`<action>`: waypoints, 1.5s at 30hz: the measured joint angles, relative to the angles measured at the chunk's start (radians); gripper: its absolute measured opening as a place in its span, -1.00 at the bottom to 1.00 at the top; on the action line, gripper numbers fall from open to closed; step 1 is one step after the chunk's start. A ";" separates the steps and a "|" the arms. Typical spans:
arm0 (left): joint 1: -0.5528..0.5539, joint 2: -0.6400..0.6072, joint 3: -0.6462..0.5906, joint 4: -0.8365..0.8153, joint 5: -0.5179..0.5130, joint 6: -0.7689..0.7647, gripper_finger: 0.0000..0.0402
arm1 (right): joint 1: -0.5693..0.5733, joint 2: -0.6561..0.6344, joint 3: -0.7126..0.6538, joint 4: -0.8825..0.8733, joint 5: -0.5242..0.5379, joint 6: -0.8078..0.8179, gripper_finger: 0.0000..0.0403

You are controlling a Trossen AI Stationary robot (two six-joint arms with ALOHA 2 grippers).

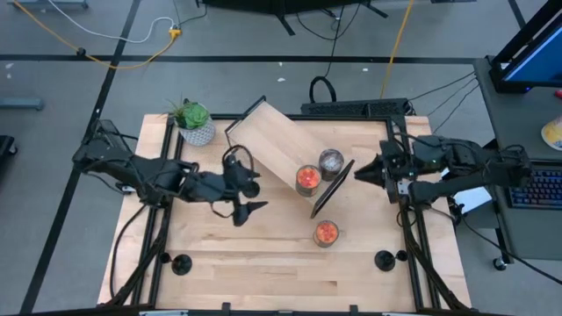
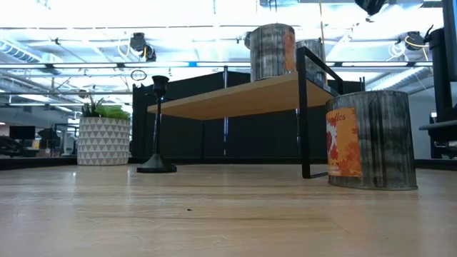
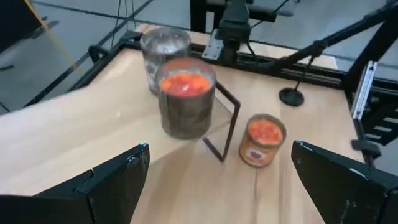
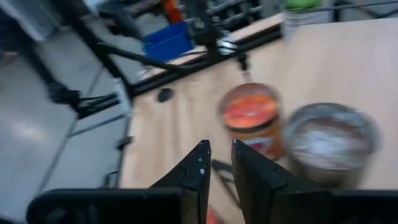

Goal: Pick & Place candle stick holders
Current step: Put the orange scented candle on the shelf

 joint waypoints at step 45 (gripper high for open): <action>-0.238 -0.900 -0.702 0.159 -0.133 0.053 0.98 | 0.318 0.569 0.233 -0.539 -0.055 0.775 -0.56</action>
